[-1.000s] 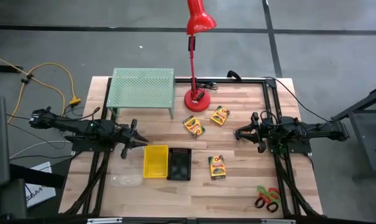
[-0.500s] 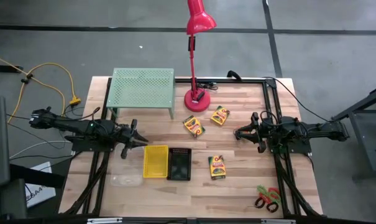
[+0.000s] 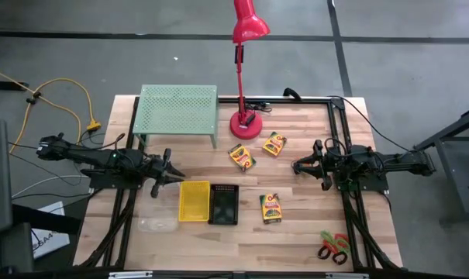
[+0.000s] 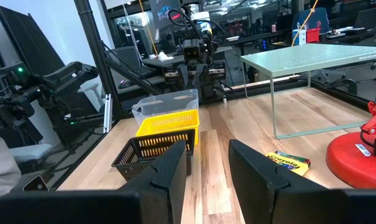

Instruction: Pick & Place Office Desk Supplies

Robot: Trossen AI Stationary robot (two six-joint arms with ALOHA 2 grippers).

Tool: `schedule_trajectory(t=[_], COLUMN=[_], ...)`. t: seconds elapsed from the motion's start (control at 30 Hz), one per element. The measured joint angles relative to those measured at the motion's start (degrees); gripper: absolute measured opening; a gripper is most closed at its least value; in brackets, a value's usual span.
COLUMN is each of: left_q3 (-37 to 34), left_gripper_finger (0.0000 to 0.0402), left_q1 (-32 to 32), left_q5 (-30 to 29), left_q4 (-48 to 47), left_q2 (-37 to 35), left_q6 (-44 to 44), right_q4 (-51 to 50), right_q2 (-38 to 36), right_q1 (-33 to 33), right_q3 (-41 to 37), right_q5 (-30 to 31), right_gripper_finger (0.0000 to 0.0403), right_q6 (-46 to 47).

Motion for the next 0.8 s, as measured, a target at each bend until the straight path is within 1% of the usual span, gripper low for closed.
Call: schedule_trajectory(t=[0.73, 0.8], left_q3=[0.0, 0.0], left_gripper_finger=[0.0071, 0.0071], left_q1=[-0.02, 0.0], left_q5=[0.01, 0.01], left_q4=[0.0, 0.0], left_q2=[0.0, 0.0], left_q6=[-0.01, 0.0], right_q4=[1.02, 1.06], right_q2=[0.0, 0.0], right_q1=[0.0, 0.05], right_q3=[0.0, 0.0], right_q5=[0.67, 0.4], right_gripper_finger=[0.011, 0.011], right_q6=[0.02, 1.53])
